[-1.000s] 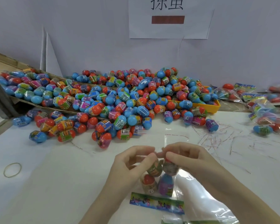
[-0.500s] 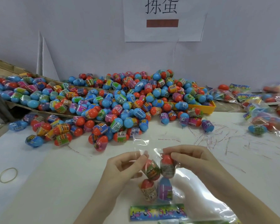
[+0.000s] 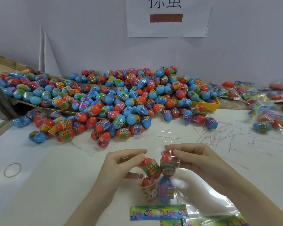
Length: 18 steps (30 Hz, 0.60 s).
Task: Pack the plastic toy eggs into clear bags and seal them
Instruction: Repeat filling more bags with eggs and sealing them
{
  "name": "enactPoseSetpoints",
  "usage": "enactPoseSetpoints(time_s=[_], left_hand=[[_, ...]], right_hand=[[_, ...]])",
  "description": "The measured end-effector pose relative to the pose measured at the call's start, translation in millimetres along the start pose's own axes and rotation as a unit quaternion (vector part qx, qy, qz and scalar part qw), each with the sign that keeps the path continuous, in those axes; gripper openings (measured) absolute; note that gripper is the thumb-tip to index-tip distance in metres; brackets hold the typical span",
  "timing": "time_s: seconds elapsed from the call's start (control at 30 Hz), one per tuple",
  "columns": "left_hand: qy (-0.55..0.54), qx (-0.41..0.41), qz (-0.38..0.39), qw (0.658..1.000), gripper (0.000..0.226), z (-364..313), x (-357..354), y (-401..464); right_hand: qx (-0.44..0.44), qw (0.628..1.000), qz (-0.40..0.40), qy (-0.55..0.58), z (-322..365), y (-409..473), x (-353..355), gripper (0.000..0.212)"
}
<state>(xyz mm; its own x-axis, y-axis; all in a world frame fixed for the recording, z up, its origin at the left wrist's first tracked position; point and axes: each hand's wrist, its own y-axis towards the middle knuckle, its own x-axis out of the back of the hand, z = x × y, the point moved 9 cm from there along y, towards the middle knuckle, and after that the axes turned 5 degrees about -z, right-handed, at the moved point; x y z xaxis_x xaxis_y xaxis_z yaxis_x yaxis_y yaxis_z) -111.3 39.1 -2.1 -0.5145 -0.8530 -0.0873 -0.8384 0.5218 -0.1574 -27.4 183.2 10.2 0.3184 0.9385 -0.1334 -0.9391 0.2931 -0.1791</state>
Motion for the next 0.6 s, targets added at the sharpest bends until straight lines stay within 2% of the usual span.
enactPoseSetpoints(time_s=[0.17,0.43,0.6], left_hand=[[0.01,0.003,0.01,1.0,0.013,0,5,-1],[0.091,-0.014,0.12,0.989,0.022,-15,5,5],[0.065,0.013,0.123,0.99,0.016,-8,10,12]], right_hand=[[0.002,1.0,-0.005,0.015,-2,1,3,0.023],[-0.011,0.999,0.044,-0.004,-3,8,0,0.024],[0.007,0.999,0.053,-0.005,-1,13,-2,0.023]])
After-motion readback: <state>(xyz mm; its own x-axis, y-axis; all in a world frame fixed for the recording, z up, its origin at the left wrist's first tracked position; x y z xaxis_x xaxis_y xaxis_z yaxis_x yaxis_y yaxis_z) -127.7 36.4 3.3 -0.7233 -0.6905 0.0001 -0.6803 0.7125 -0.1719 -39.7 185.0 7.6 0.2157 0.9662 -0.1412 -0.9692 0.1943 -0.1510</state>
